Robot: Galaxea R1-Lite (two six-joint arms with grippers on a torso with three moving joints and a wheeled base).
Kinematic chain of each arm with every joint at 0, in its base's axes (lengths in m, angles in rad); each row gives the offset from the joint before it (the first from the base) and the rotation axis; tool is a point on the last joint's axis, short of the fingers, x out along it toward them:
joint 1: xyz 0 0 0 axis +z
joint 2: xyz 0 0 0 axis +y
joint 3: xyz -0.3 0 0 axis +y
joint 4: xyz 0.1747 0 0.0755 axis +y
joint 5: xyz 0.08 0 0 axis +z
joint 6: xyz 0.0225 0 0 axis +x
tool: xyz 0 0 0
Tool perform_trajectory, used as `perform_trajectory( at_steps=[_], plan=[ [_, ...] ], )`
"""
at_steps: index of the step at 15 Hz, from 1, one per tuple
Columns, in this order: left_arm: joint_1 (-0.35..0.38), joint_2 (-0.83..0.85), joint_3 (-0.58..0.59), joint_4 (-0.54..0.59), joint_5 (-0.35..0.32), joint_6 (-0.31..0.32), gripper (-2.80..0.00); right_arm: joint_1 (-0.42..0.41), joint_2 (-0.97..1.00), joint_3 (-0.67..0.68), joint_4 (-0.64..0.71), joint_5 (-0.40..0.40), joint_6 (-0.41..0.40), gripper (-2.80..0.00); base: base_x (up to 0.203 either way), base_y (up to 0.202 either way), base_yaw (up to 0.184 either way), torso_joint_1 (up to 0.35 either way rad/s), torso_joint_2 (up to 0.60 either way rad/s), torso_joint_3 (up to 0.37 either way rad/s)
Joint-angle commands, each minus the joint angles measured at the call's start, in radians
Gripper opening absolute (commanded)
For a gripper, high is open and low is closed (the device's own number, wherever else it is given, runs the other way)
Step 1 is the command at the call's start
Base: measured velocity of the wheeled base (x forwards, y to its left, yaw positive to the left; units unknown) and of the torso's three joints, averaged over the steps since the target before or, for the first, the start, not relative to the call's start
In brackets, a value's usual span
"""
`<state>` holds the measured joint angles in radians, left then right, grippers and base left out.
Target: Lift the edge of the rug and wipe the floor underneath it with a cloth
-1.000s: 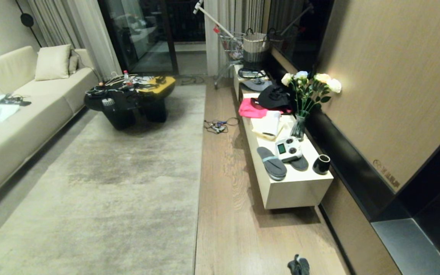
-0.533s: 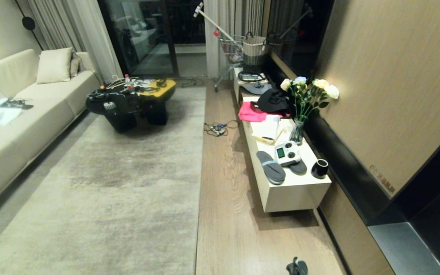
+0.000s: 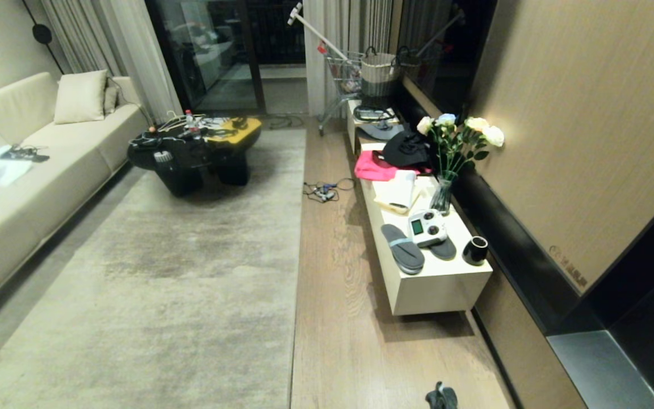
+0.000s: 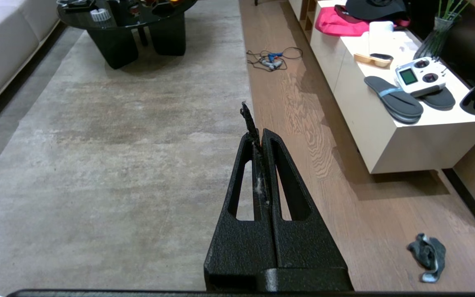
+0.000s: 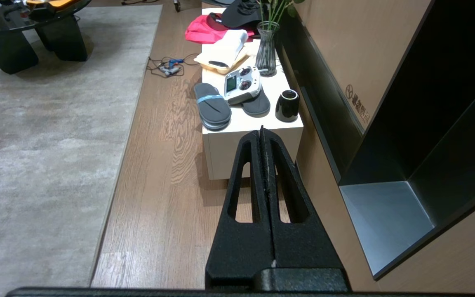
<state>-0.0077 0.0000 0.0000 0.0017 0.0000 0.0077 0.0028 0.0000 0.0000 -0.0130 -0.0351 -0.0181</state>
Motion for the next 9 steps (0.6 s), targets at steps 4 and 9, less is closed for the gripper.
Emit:
perform_trajectory(
  at_steps=[4, 9],
  plan=[
    [0.000, 0.000, 0.000, 0.000, 0.000, 0.000, -2.80, 0.000, 0.002, 0.000, -0.001, 0.000, 0.000, -2.80, 0.000, 0.000, 0.000, 0.000, 0.00, 0.000],
    [0.000, 0.000, 0.000, 0.000, 0.000, 0.000, -2.80, 0.000, 0.002, 0.000, -0.001, 0.000, 0.000, -2.80, 0.000, 0.000, 0.000, 0.000, 0.00, 0.000]
  ],
)
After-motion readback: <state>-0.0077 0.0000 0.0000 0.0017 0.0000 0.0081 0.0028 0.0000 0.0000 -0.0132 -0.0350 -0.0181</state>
